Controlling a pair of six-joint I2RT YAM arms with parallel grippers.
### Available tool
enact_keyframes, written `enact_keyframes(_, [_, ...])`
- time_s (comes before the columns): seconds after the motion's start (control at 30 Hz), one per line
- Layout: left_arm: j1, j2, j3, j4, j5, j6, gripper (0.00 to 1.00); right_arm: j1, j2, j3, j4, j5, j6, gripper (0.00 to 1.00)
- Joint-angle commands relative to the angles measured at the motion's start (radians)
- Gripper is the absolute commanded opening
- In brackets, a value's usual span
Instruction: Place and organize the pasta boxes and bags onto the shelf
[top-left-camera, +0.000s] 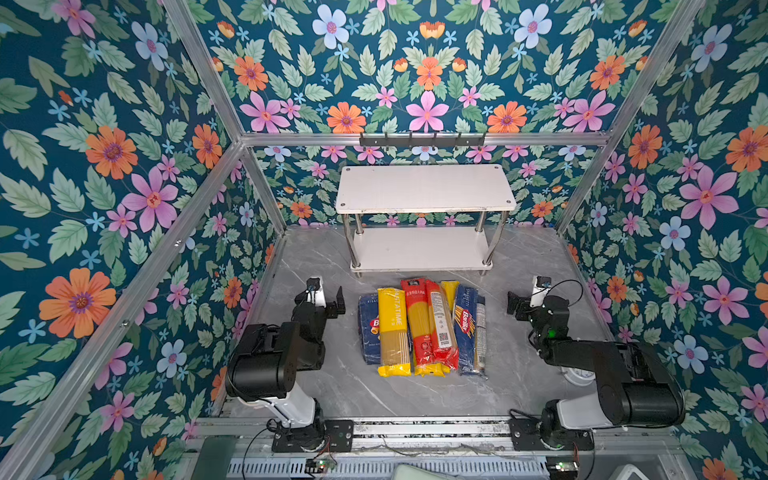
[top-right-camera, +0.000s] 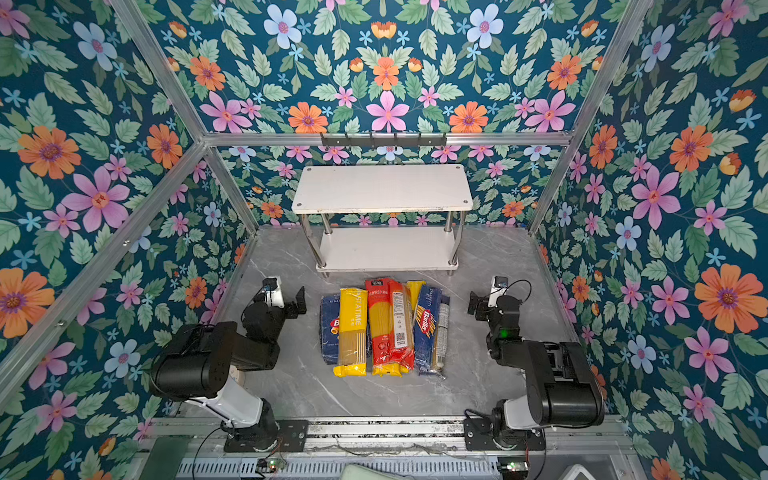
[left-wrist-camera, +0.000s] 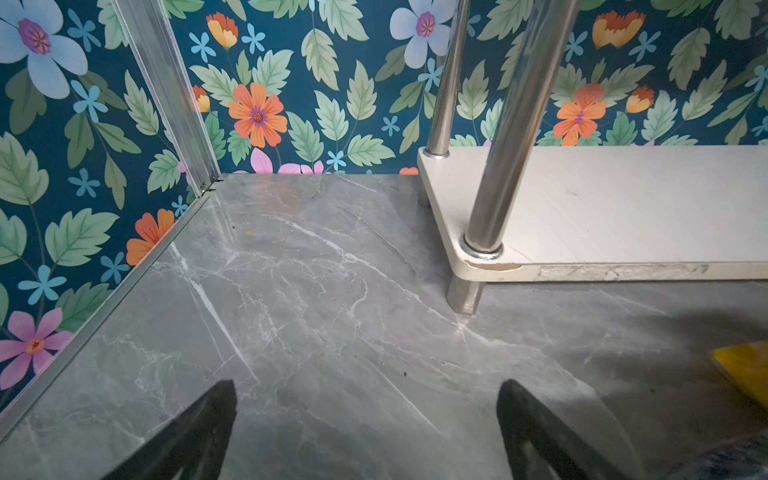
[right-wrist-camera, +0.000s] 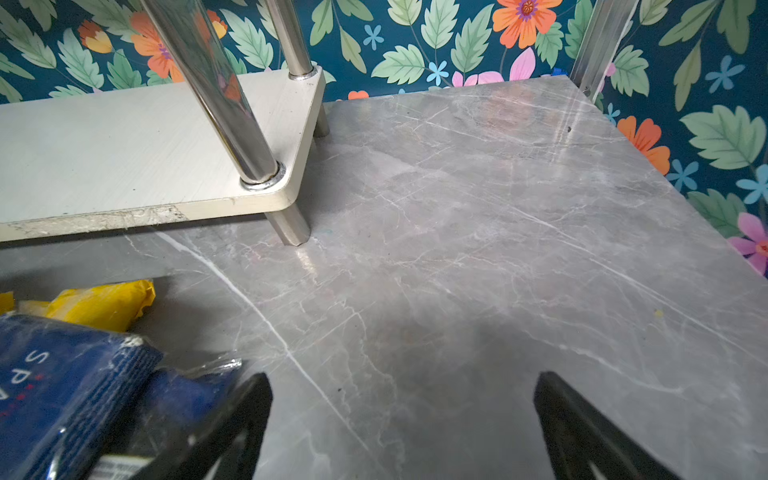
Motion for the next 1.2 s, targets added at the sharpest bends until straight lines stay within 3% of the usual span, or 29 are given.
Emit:
enact_keyframes(0.0, [0.001,-0.002,-0.004,0.026,0.004,0.011,1.0,0.001,-0.001,-0.001,0.029,-0.001,0.002,0.99])
enact_keyframes(1.17, [0.001,-0.002,0.003,0.015,0.005,0.009,1.0,-0.001,-0.001,0.002,0.025,-0.004,0.003,0.99])
